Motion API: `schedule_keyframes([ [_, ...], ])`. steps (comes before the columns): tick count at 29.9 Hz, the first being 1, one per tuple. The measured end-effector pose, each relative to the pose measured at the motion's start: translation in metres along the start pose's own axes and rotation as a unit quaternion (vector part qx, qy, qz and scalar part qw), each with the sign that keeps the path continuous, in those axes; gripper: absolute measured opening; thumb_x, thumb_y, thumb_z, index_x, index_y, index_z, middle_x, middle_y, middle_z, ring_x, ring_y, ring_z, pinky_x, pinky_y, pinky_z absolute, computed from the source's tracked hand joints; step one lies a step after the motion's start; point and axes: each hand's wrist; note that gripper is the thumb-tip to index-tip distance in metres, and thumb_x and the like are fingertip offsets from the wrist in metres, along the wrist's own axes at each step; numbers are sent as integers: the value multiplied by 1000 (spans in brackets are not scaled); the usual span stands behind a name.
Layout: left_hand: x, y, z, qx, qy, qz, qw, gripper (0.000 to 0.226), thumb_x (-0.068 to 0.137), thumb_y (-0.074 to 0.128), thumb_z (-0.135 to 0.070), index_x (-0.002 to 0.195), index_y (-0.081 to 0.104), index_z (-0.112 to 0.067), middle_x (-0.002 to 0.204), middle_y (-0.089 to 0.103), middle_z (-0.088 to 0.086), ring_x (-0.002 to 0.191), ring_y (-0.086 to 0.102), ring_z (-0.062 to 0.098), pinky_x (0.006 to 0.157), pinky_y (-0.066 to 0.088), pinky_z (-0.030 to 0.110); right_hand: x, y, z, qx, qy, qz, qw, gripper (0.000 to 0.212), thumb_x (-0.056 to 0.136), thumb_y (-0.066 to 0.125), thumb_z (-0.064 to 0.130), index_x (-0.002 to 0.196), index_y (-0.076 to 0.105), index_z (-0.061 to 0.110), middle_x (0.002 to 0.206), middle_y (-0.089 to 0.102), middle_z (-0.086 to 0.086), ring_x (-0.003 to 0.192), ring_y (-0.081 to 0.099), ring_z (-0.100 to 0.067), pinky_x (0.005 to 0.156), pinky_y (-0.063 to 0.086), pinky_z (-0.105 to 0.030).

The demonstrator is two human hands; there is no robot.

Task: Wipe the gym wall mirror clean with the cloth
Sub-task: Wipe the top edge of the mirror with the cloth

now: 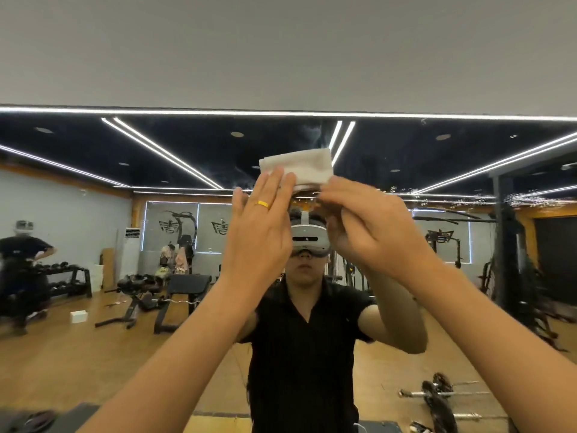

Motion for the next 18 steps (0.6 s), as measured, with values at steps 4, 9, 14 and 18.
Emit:
schedule_keyframes([
  [4, 10, -3, -15, -5, -9, -1, 1000, 51, 106, 45, -38, 155, 43, -23, 150, 41, 13, 139, 33, 26, 115, 36, 65, -86, -13, -2, -52, 32, 12, 998, 43, 97, 44, 23, 134, 67, 21, 143, 62, 4, 144, 45, -8, 123, 34, -38],
  [9, 30, 7, -40, -52, -55, -7, 997, 39, 104, 47, -43, 127, 59, -13, 148, 37, 13, 138, 35, 30, 104, 47, 32, -144, -20, -38, -158, 9, 52, 986, 49, 97, 46, 27, 144, 58, 22, 162, 41, -1, 157, 24, -18, 130, 8, -40],
  [14, 38, 19, -51, -70, -82, -44, 993, 31, 103, 58, -34, 129, 56, -16, 152, 35, 13, 141, 30, 29, 99, 37, 24, -167, -28, -79, -219, -17, 85, 972, 56, 100, 46, 32, 155, 42, 21, 168, 30, -5, 158, 18, -22, 130, 7, -45],
  [18, 36, 25, -50, -52, -83, -69, 993, 36, 103, 62, -26, 139, 59, -19, 154, 37, 12, 146, 30, 34, 111, 42, 43, -171, -25, -93, -216, -55, 59, 973, 56, 102, 46, 32, 156, 41, 20, 167, 32, -6, 157, 23, -24, 127, 16, -50],
])
Point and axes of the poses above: each hand's wrist, its own x-axis towards the middle knuckle, its own y-axis out of the palm, z = x × y
